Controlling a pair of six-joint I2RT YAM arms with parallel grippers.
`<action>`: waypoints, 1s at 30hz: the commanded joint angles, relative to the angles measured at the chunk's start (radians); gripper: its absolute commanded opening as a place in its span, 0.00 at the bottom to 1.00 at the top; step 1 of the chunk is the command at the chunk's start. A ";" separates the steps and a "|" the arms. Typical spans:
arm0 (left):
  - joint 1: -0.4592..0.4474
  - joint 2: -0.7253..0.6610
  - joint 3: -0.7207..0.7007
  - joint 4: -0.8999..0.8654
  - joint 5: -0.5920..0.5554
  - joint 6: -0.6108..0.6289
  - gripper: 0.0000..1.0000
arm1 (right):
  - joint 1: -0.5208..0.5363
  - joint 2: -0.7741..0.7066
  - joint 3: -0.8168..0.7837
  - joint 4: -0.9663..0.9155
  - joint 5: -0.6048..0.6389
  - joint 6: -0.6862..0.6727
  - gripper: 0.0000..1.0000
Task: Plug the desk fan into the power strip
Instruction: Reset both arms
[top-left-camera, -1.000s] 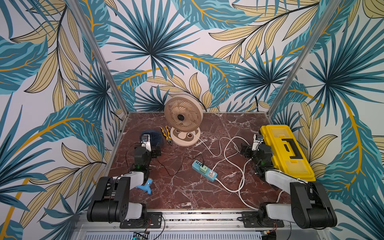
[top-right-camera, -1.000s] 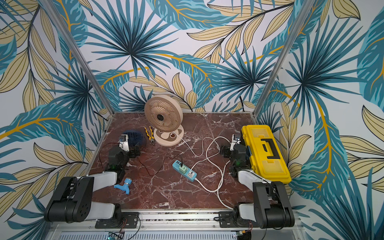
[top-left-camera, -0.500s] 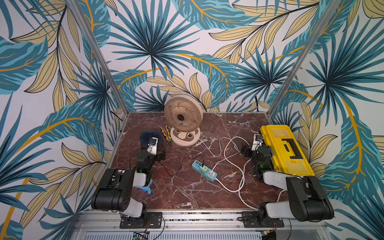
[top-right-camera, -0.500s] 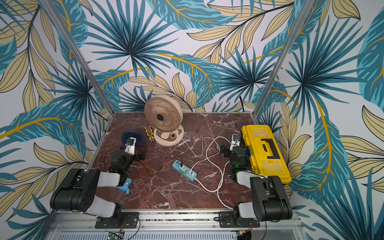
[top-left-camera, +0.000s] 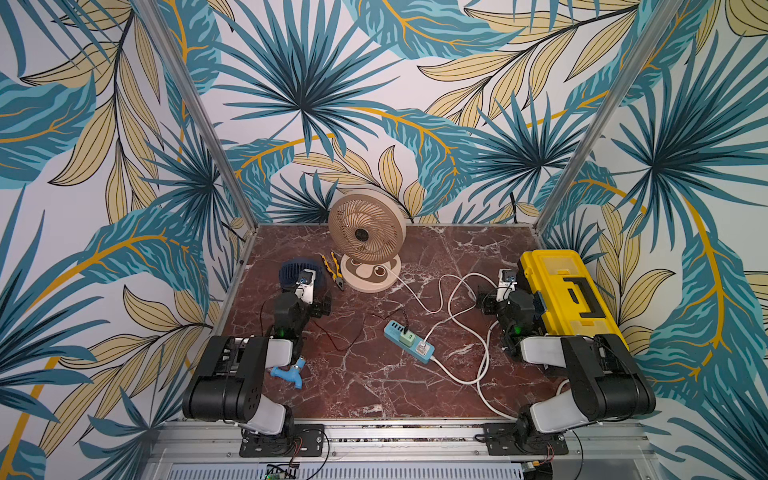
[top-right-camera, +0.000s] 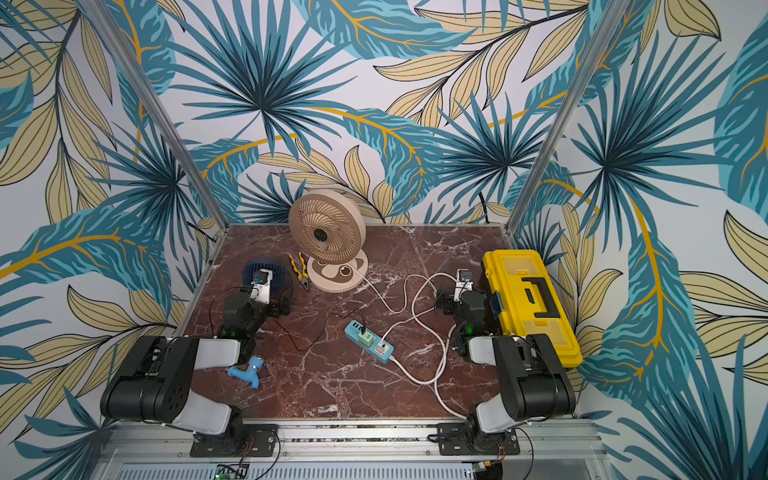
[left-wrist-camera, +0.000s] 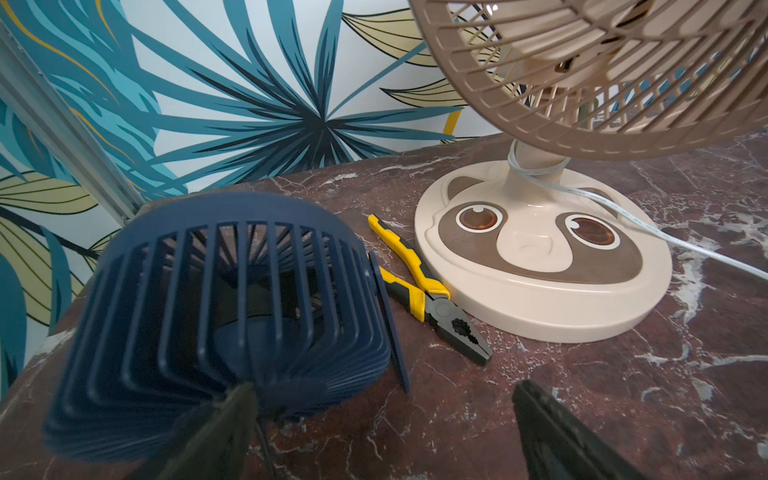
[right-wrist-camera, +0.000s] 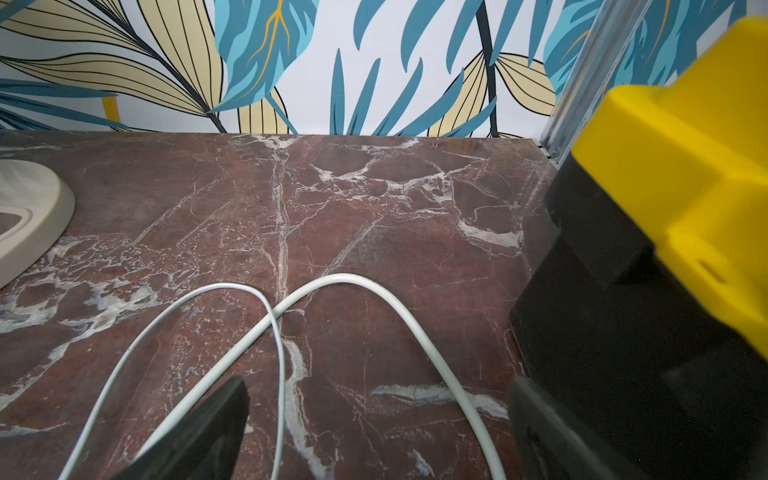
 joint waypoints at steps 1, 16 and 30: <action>0.006 0.009 0.031 -0.028 -0.024 -0.012 1.00 | -0.003 -0.002 0.011 -0.008 -0.007 -0.006 1.00; -0.002 0.008 0.031 -0.030 -0.045 -0.009 1.00 | -0.003 -0.004 0.008 -0.004 -0.006 -0.007 1.00; -0.002 0.007 0.031 -0.029 -0.046 -0.009 1.00 | -0.003 -0.003 0.008 -0.005 -0.006 -0.007 0.99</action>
